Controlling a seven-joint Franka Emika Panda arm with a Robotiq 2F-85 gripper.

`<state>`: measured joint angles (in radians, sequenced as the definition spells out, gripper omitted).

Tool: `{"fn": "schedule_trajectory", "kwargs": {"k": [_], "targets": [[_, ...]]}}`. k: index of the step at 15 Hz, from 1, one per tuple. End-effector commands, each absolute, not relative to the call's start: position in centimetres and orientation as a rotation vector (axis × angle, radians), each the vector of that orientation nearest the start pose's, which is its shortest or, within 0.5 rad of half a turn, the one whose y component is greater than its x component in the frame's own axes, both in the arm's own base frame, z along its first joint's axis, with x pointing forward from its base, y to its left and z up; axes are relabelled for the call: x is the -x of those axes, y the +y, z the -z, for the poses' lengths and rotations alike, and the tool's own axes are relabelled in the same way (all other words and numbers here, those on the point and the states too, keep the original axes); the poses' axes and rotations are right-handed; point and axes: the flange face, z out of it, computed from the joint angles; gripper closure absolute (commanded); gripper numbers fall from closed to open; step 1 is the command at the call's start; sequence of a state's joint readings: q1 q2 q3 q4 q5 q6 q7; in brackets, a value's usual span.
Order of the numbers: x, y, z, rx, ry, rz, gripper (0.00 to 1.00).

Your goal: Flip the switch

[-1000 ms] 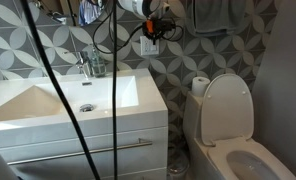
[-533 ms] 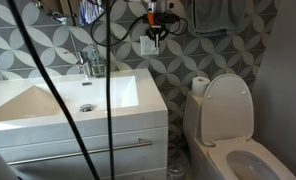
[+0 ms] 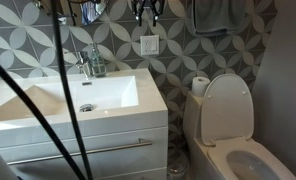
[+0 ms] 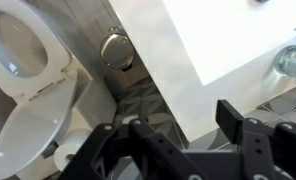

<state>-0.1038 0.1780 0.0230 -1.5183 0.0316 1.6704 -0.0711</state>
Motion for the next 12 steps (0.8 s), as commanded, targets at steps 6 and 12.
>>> {"fn": "schedule_trajectory", "kwargs": {"k": [6, 12], "targets": [[-53.7, -3.5, -58.8, 3.122, 0.346, -0.25, 0.0], [-55.0, -3.7, -58.6, 3.098, 0.309, -0.251, 0.0]]}}
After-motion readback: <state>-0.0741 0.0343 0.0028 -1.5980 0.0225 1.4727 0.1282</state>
